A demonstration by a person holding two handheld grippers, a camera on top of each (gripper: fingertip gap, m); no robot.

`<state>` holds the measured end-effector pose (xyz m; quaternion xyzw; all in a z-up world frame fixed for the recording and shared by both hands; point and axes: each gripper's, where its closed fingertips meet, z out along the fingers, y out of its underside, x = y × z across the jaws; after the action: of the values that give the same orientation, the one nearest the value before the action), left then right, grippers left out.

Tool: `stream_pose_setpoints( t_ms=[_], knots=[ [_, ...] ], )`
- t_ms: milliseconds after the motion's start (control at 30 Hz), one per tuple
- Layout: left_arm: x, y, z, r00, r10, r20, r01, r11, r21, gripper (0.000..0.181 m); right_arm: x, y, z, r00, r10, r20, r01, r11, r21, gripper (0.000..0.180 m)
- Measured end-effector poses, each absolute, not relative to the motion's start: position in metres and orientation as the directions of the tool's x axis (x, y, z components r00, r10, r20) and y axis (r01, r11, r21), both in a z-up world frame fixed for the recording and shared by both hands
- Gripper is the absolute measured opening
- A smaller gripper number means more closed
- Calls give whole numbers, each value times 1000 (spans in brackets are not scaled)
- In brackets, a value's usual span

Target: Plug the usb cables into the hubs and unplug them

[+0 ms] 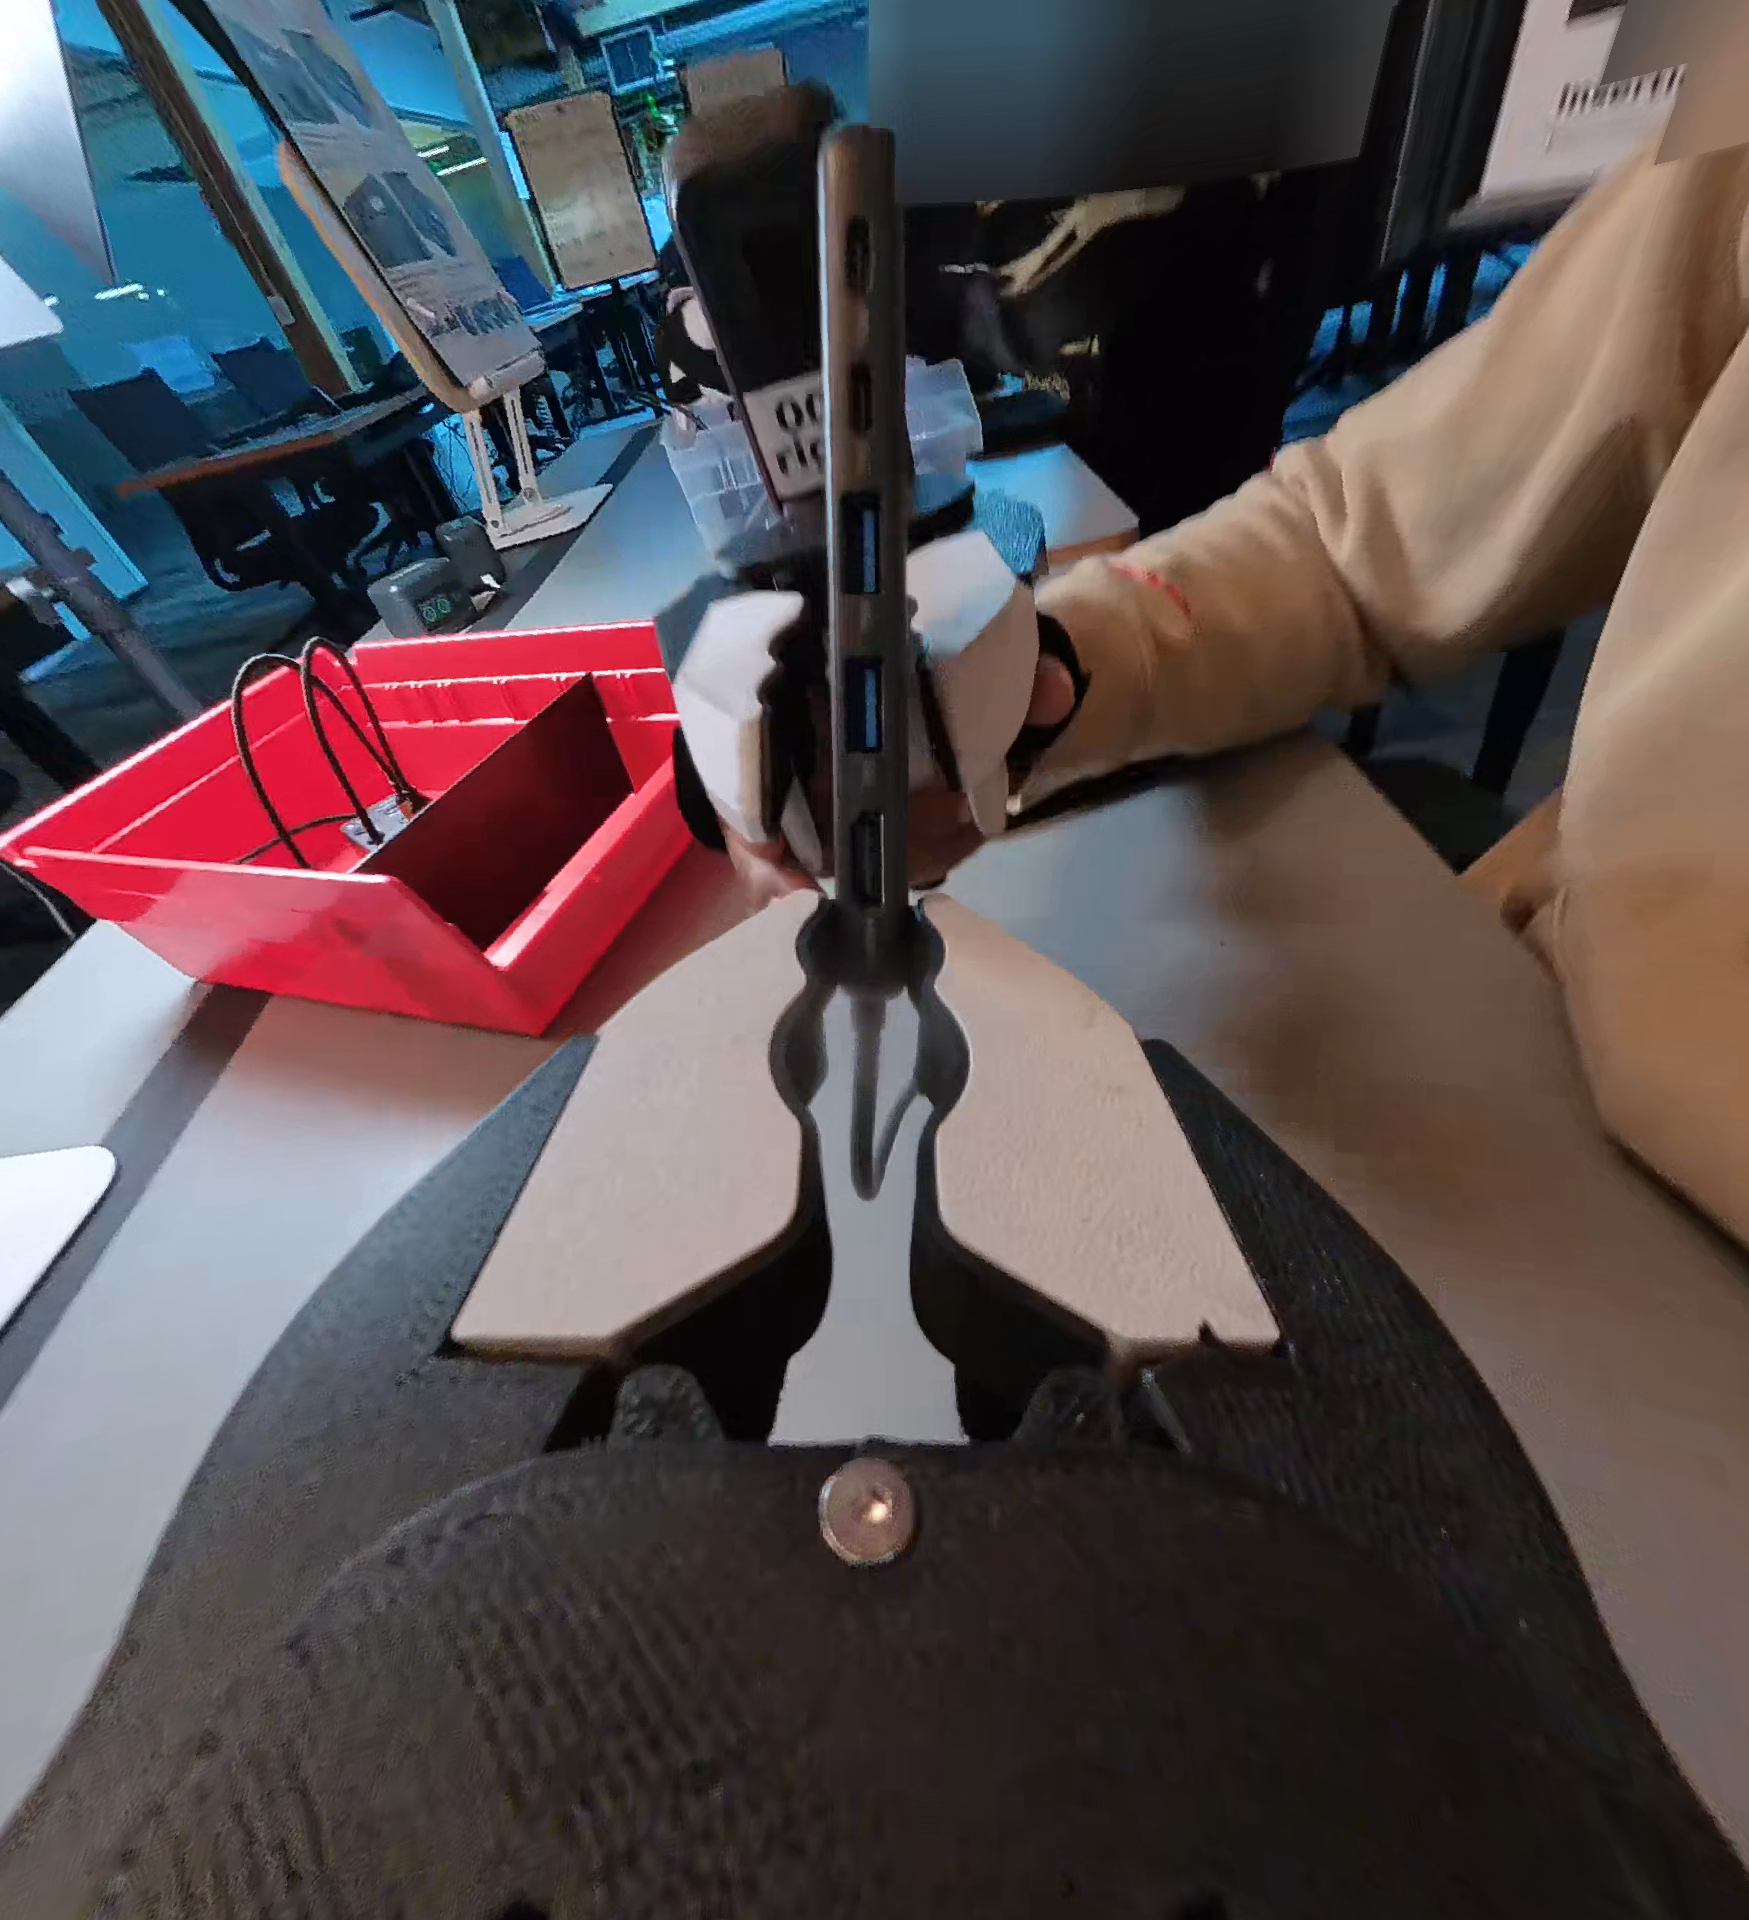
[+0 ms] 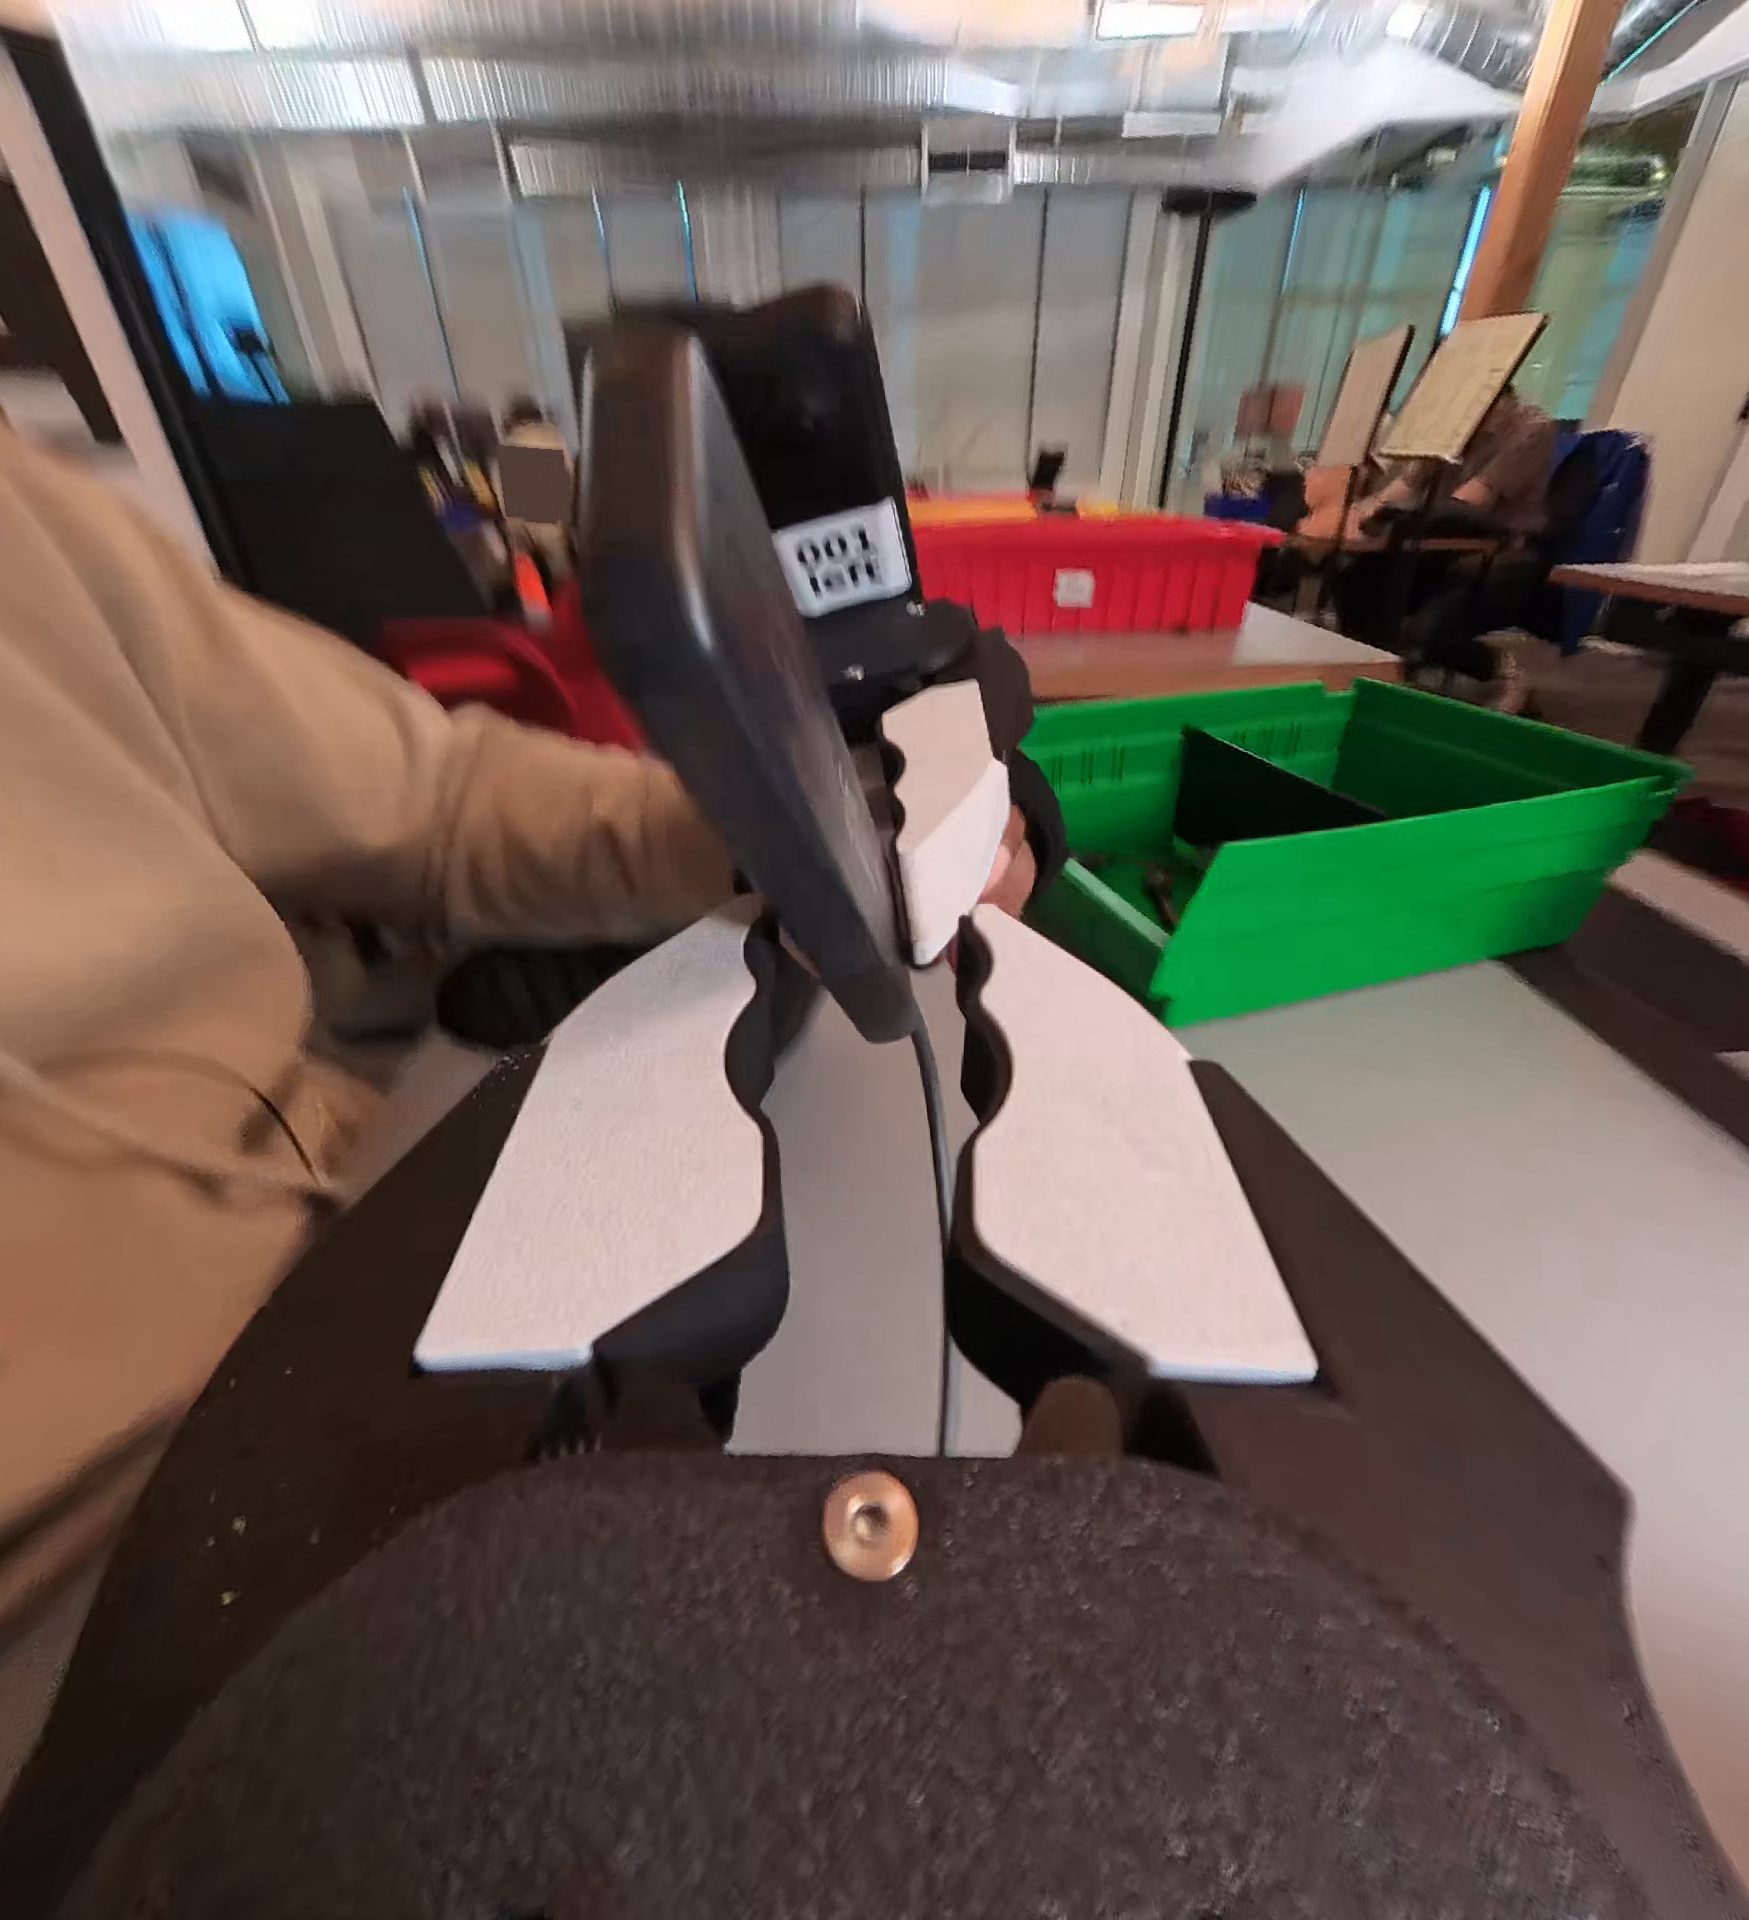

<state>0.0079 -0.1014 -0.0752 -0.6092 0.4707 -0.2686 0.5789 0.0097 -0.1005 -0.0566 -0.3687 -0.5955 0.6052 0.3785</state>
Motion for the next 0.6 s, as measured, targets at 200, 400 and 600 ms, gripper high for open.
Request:
stream_pose_setpoints(
  t_ms=[200, 400, 600],
  knots=[
    [8, -101, -85, 403, -867, -295, -317, 170, -933, 12, 10, -99, -74, -333, 891, 307, -36, 313, -949, 15],
    [6, -99, -92, 404, -866, -294, -331, 161, -930, 12, 10, -99, -75, -281, 878, 388, -59, 388, -920, 15],
    [6, -96, -97, 420, -854, -308, -352, 159, -922, 13, 13, -102, -75, -307, 855, 418, -64, 419, -906, 12]
  ],
)
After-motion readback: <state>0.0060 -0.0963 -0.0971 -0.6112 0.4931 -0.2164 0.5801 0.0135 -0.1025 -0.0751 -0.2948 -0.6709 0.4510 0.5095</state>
